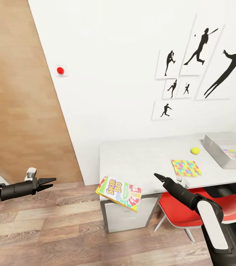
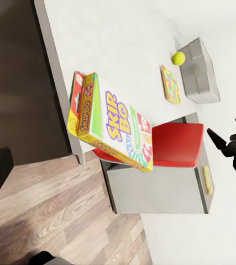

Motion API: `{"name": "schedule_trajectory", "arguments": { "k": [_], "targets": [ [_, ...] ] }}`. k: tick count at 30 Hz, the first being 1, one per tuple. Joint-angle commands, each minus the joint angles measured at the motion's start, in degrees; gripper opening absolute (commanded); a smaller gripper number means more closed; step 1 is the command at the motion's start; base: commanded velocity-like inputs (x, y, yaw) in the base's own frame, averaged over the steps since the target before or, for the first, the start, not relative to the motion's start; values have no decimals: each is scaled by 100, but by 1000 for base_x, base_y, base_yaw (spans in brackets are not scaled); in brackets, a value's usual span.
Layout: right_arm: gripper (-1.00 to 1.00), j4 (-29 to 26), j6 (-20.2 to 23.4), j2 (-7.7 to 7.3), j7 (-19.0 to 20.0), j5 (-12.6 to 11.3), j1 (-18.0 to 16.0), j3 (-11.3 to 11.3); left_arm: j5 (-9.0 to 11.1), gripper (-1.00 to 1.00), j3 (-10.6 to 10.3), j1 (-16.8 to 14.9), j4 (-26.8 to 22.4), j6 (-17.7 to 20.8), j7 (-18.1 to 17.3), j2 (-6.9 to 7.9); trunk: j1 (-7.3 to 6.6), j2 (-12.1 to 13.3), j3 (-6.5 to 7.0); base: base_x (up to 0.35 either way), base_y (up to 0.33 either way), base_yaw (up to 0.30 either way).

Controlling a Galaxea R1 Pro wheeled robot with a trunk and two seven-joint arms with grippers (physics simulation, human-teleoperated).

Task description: Put all the toys in the child's room - the three board games (two on the bed and one on the table), the two jigsaw puzzles on the table, and the tennis ball on the table - inside the toy box on the table in the child's room.

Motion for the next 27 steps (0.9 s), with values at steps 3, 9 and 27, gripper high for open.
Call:
{"name": "schedule_trajectory", "arguments": {
  "k": [3, 9, 27],
  "targets": [
    [100, -6, 31, 0, 1, -9, -5, -5, -53, 100, 15, -6, -3, 60, -44, -6, 4, -11, 18, 0, 0, 0],
    [100, -10, 31, 0, 1, -9, -5, -2, -49, 100, 15, -6, -3, 60, -49, -8, 4, -11, 75, 0, -35, 0],
    [100, -11, 32, 0, 1, -17, -5, 20, -54, 100, 15, -6, -3, 60, -41, -33, 4, -11, 247, 0, -31, 0]
  ]
}}
